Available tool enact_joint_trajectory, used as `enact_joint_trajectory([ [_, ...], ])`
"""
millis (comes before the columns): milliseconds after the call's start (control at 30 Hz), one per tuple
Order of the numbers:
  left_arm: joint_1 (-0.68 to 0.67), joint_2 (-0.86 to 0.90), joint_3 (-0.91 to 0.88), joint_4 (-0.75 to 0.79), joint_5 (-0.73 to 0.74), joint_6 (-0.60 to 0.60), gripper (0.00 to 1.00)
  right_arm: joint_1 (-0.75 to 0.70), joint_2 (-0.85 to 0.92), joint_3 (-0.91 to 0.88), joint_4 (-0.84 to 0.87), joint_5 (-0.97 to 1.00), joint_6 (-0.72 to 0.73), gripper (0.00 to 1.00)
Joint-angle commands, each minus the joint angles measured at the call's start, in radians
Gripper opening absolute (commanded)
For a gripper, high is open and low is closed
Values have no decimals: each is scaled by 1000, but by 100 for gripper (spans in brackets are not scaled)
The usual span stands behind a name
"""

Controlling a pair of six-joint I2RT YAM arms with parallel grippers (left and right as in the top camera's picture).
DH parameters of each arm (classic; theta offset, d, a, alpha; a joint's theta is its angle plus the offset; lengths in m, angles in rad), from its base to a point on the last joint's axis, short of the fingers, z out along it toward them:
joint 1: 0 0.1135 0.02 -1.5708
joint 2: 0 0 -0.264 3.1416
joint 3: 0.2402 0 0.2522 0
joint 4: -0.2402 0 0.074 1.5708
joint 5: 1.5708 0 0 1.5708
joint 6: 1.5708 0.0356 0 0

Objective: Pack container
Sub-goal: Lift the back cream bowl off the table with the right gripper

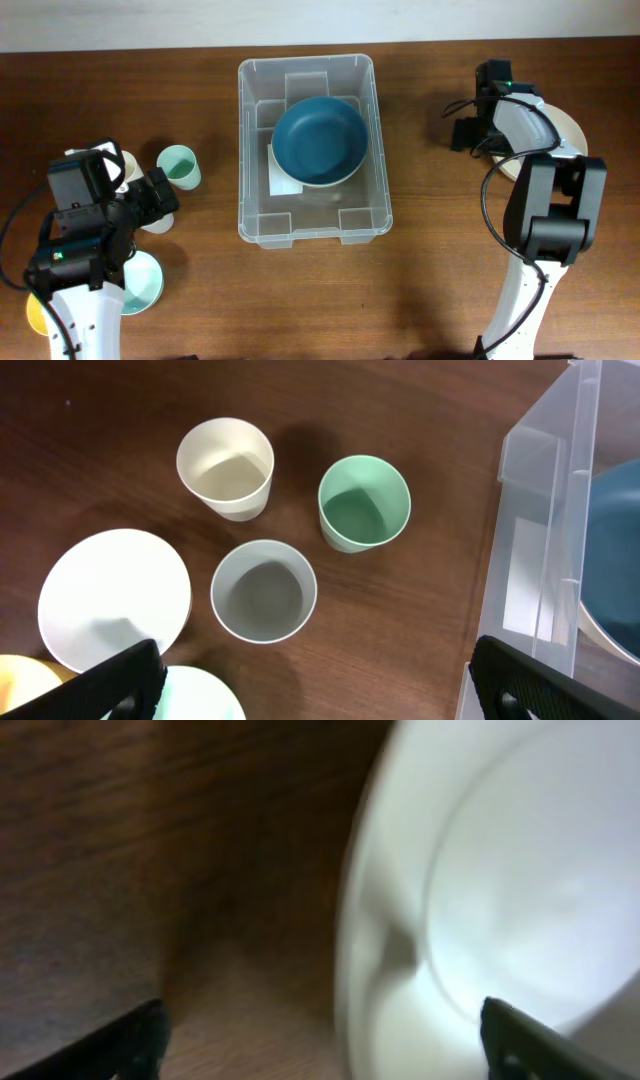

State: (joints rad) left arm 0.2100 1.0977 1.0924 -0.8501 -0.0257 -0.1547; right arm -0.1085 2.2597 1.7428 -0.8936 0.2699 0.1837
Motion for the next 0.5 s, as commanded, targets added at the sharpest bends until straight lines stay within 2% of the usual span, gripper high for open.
enact_joint_trajectory([
  [0,4,-7,18,0,12,-10,99,1,26,-4,9,87,5,85],
  [33,4,-7,18,0,12,-10,99,0,26,-4,12,93,5,82],
  [467,4,-6,18,0,12,-10,99,-34,26,-4,12,106,5,23],
])
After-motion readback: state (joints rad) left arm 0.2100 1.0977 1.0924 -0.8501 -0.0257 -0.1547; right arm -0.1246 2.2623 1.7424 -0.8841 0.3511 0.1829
